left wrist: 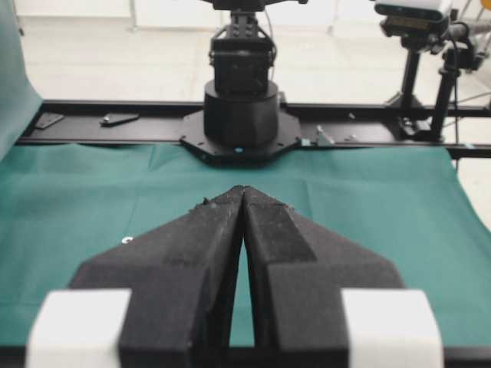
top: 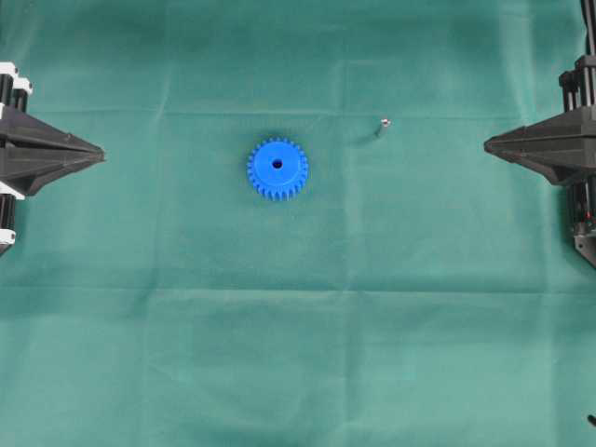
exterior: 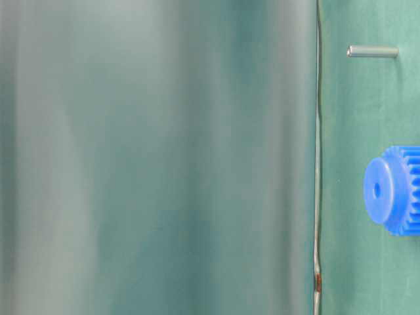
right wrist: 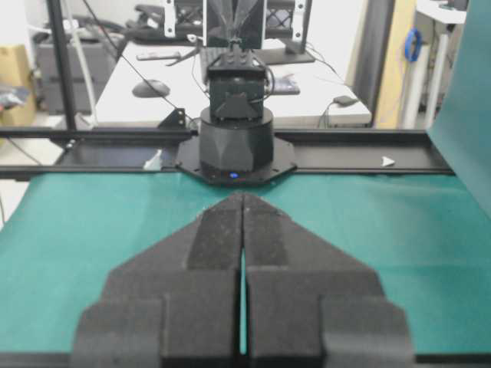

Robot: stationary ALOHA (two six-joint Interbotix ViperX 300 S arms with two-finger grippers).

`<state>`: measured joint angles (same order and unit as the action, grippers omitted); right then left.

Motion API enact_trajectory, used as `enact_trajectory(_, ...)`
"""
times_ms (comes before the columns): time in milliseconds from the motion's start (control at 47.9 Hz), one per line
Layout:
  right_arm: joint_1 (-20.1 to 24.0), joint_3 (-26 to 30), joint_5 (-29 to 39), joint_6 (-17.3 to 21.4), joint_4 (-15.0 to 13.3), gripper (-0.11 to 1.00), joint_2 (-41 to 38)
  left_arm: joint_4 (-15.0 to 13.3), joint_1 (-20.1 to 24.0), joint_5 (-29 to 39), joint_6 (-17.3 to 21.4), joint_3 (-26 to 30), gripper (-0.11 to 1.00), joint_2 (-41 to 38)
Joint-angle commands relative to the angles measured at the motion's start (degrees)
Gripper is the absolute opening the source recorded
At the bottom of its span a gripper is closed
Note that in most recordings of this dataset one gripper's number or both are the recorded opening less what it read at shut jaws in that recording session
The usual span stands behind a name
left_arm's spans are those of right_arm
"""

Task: Insert the shaft placed at a random location into the center hole of the medium gear at another random location.
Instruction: 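Move the right gripper over the upright silver shaft, fingers open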

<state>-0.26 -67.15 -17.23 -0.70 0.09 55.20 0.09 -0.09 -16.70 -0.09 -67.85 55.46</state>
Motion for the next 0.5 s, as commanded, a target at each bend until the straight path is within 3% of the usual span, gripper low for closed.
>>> enact_trajectory(0,-1.1,0.4,0.4,0.7,0.2,0.01,-1.0,0.6,0.1,-0.3,-0.2,1.7,0.00,-0.6)
enact_trajectory(167,-5.1,0.2,3.2,1.1,0.9,0.01,-4.7,0.6,0.1,0.4,-0.2,1.6,0.00,-0.6)
enact_trajectory(417,-7.6,-0.3,3.4,0.7,0.9,0.01,-13.4,0.6,0.1,1.2,-0.3,1.6,0.00,-0.6)
enact_trajectory(480,-8.4,-0.1,3.3,0.7,0.9,0.05,-16.1,0.6,0.1,1.2,-0.3,1.6,0.00,-0.6)
